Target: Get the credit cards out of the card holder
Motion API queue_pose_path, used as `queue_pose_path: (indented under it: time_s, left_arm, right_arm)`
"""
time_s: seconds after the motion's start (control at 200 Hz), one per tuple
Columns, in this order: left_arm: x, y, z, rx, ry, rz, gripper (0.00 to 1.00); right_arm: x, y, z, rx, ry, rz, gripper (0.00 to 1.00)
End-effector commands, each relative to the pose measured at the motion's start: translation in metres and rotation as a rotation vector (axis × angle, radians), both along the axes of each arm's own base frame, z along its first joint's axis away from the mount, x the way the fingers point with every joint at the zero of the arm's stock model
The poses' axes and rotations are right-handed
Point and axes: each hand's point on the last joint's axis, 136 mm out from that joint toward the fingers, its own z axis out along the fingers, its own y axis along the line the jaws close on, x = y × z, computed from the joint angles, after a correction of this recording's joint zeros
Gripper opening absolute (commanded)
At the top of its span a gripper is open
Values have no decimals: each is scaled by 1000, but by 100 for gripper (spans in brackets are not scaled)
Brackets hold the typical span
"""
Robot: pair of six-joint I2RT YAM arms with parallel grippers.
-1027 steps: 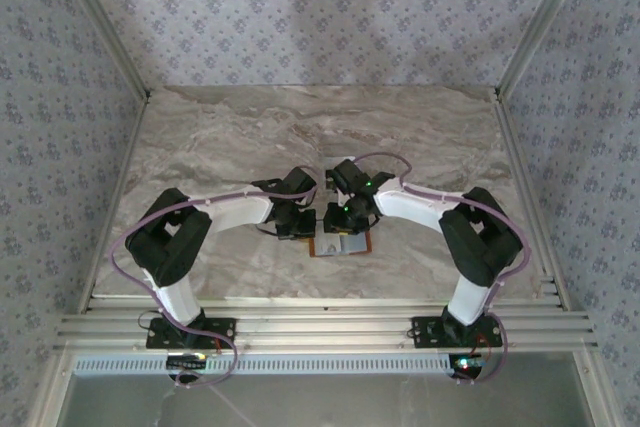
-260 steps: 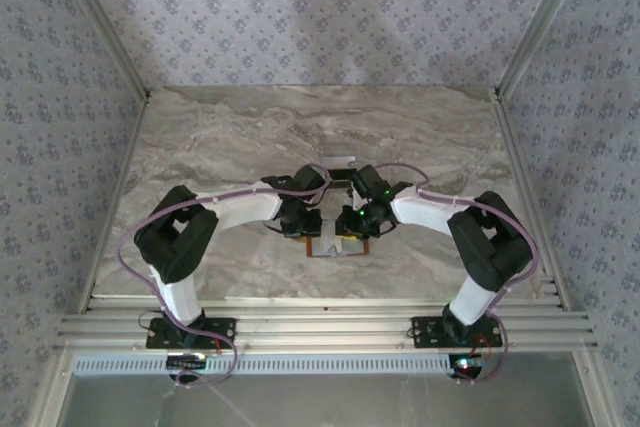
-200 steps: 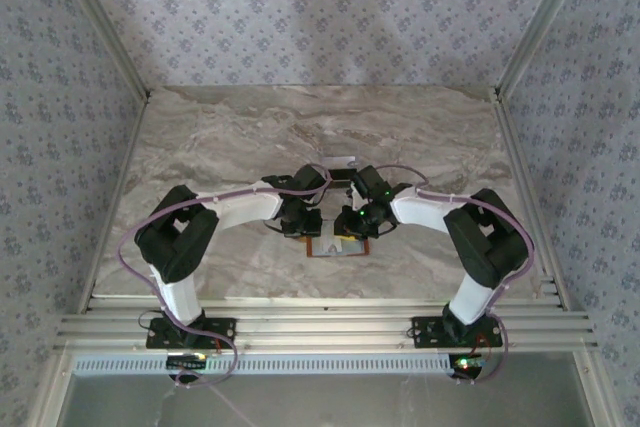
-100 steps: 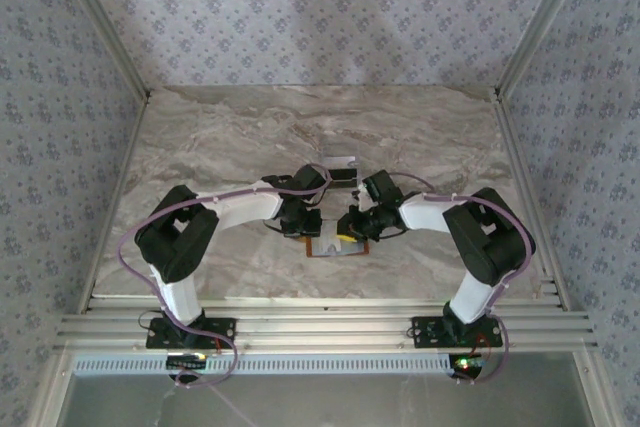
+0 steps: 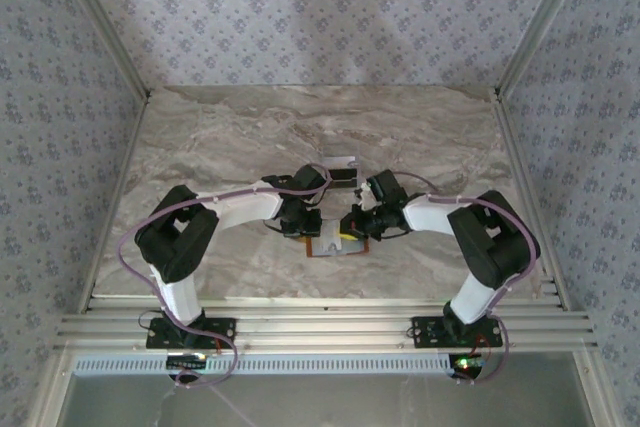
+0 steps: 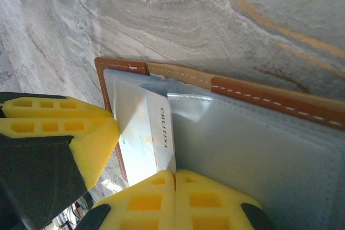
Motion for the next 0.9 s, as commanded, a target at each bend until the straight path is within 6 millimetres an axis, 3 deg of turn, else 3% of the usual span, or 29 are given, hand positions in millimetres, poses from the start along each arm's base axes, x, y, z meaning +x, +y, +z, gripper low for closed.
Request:
queue_pose_path:
  time_s: [0.0,0.48,0.894]
  left_arm:
    - [-9,11,-13,77,40,-11,16]
    - [-8,11,-13,82,42,-16,16]
    - [-5,8,-8,74,28,-26,16]
  right_arm:
    - [-2,-18,-4,-72,-5,-9,6]
    - [0,-35,6,-83,-28,-16,5]
    - [5,-59,46,-188,-240,147,0]
